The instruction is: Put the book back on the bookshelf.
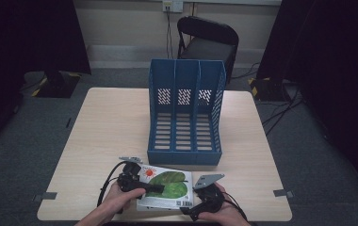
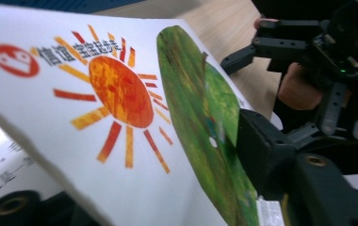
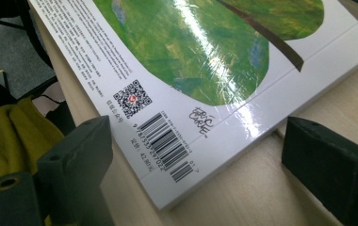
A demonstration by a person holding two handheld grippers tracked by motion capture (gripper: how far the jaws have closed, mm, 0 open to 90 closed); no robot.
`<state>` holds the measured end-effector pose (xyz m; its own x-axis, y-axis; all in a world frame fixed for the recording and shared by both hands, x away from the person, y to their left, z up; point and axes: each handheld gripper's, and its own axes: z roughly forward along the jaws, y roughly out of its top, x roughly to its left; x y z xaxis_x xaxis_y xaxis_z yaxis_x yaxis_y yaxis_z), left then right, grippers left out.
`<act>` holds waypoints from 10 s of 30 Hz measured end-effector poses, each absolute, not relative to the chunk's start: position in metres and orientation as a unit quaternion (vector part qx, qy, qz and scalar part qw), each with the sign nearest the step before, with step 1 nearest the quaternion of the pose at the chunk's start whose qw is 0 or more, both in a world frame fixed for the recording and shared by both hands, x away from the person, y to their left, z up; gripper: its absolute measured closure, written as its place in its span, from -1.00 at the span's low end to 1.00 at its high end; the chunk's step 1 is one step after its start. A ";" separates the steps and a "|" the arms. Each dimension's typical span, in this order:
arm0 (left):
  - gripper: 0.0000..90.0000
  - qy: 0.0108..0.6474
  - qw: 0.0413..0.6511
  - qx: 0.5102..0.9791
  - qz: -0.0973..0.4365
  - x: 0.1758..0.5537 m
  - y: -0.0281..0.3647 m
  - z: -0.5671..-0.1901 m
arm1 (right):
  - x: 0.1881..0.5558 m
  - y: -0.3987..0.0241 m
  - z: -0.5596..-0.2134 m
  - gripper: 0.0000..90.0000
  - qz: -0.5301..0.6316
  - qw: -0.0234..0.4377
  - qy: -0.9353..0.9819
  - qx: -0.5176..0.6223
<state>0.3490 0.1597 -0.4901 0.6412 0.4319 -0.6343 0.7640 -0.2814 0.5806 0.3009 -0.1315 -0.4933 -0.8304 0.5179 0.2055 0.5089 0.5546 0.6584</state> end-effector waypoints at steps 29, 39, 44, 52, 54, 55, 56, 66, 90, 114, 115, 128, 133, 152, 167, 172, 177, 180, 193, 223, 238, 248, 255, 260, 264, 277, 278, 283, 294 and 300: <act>0.52 0.259 0.492 0.824 -0.108 0.331 0.147 -0.467 | 0.318 -0.159 -0.478 -0.54 0.420 -0.002 0.845 0.330; 0.55 0.227 0.495 0.834 -0.090 0.326 0.143 -0.463 | 0.326 -0.158 -0.481 -0.53 0.438 -0.023 0.830 0.345; 0.59 0.217 0.495 0.837 -0.088 0.325 0.144 -0.461 | 0.328 -0.166 -0.477 -0.23 0.464 -0.038 0.812 0.352; 0.65 0.212 0.490 0.841 -0.082 0.323 0.145 -0.461 | 0.320 -0.174 -0.463 0.22 0.508 -0.020 0.800 0.319; 0.59 0.218 0.490 0.841 -0.074 0.324 0.147 -0.461 | 0.319 -0.178 -0.460 0.34 0.521 -0.026 0.794 0.312; 0.58 0.221 0.489 0.841 -0.071 0.325 0.148 -0.461 | 0.318 -0.179 -0.459 0.39 0.526 -0.029 0.792 0.308; 0.56 0.222 0.491 0.840 -0.067 0.325 0.149 -0.461 | 0.317 -0.180 -0.456 0.43 0.532 -0.031 0.790 0.302; 0.45 0.218 0.489 0.842 -0.070 0.329 0.151 -0.465 | 0.315 -0.170 -0.453 0.41 0.529 -0.046 0.805 0.265; 0.18 0.277 0.488 0.827 -0.036 0.335 0.181 -0.457 | 0.304 -0.167 -0.443 0.61 0.499 0.021 0.836 0.228; -0.08 0.302 0.443 0.844 -0.026 0.343 0.163 -0.475 | 0.292 -0.142 -0.462 0.48 0.499 0.032 0.830 0.246; -0.08 0.301 0.442 0.845 -0.024 0.342 0.163 -0.475 | 0.292 -0.141 -0.463 0.49 0.497 0.035 0.832 0.244; -0.11 0.301 0.440 0.846 -0.018 0.341 0.160 -0.475 | 0.293 -0.127 -0.478 0.47 0.495 0.042 0.828 0.258; -0.11 0.294 0.432 0.852 -0.007 0.340 0.156 -0.475 | 0.295 -0.128 -0.479 0.64 0.500 0.045 0.824 0.264; -0.22 0.380 0.434 0.816 0.024 0.348 0.195 -0.468 | 0.295 -0.133 -0.469 0.70 0.473 0.072 0.838 0.261; -0.44 0.447 0.322 0.830 0.085 0.372 0.230 -0.486 | 0.296 -0.136 -0.464 0.70 0.477 0.056 0.837 0.263; -0.61 0.425 0.303 0.840 0.148 0.371 0.224 -0.493 | 0.294 -0.138 -0.460 0.70 0.485 0.061 0.833 0.261; -0.73 0.422 0.321 0.832 0.163 0.369 0.225 -0.498 | 0.294 -0.140 -0.459 0.70 0.487 0.060 0.830 0.264; -0.79 0.417 0.337 0.827 0.170 0.369 0.226 -0.503 | 0.294 -0.140 -0.458 0.70 0.488 0.059 0.830 0.264; -0.95 0.416 0.348 0.821 0.176 0.369 0.226 -0.507 | 0.291 -0.145 -0.450 0.70 0.495 0.060 0.825 0.264; -1.00 0.422 0.344 0.821 0.173 0.370 0.226 -0.507 | 0.273 -0.174 -0.417 0.70 0.524 0.083 0.804 0.268; -1.00 0.422 0.344 0.821 0.174 0.370 0.226 -0.507 | 0.301 -0.194 -0.376 0.70 0.541 0.138 0.778 0.287; -1.00 0.422 0.344 0.821 0.174 0.370 0.226 -0.507 | 0.321 -0.197 -0.367 0.70 0.539 0.154 0.769 0.309; -1.00 0.422 0.344 0.820 0.174 0.370 0.226 -0.507 | 0.337 -0.201 -0.354 0.70 0.535 0.170 0.759 0.328; -1.00 0.423 0.344 0.820 0.174 0.371 0.226 -0.507 | 0.349 -0.207 -0.351 0.71 0.533 0.190 0.741 0.361; -1.00 0.424 0.344 0.819 0.175 0.371 0.226 -0.507 | 0.352 -0.208 -0.349 0.71 0.523 0.210 0.734 0.380; -1.00 0.424 0.343 0.820 0.176 0.371 0.226 -0.507 | 0.373 -0.206 -0.356 0.71 0.492 0.251 0.698 0.456; -1.00 0.425 0.343 0.819 0.176 0.371 0.225 -0.507 | 0.376 -0.205 -0.358 0.71 0.488 0.257 0.695 0.461; -1.00 0.424 0.344 0.819 0.175 0.371 0.226 -0.507 | 0.388 -0.199 -0.361 0.71 0.476 0.272 0.685 0.479; -1.00 0.423 0.344 0.820 0.175 0.372 0.226 -0.507 | 0.420 -0.172 -0.375 0.71 0.446 0.289 0.667 0.522; -1.00 0.422 0.343 0.821 0.175 0.372 0.226 -0.507 | 0.435 -0.162 -0.390 0.71 0.429 0.289 0.666 0.538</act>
<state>0.3717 0.2258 -0.5070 0.5824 0.8129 -0.0024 0.5724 -0.4080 0.7113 0.4347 -0.1625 -0.3903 -0.2542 0.9641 0.0766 0.4692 0.0537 0.8814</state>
